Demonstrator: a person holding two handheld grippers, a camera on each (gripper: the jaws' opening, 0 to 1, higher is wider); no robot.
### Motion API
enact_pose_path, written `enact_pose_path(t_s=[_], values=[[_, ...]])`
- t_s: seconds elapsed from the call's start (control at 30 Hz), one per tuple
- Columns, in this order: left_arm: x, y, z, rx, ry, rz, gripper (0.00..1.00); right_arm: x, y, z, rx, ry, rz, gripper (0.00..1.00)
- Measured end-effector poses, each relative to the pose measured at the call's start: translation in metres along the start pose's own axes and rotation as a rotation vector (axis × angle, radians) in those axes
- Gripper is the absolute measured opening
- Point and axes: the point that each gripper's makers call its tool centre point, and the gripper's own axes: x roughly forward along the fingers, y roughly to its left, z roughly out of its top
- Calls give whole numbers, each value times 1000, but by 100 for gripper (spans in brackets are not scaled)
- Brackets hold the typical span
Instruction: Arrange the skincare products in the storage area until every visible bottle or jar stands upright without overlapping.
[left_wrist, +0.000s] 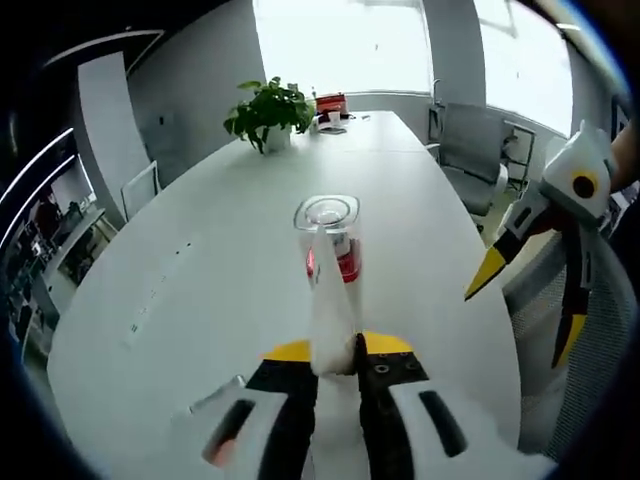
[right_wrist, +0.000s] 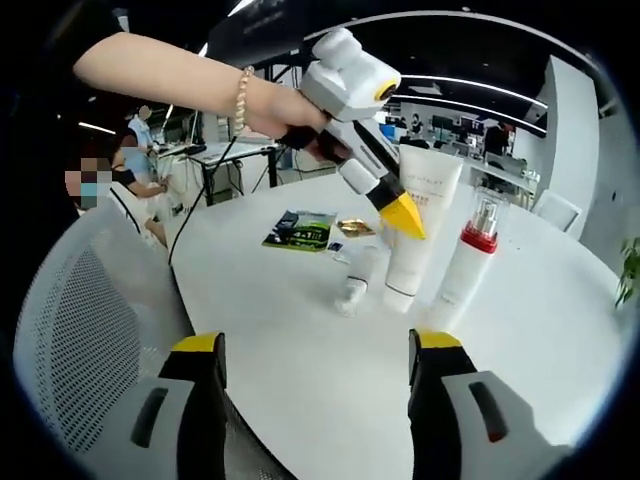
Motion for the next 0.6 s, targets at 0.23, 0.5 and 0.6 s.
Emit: enact_pose_path(t_s=[0.23,0.5,0.6], values=[[4,2,4,4,-16,-25,20,2,-1,-2,3,4,3,74],[8,5,6,9,-30,-42,21,2,0,-3,5,8,7,74],[10,6,6,10,-36,-43,21,2,0,-3,7,9,7,74]])
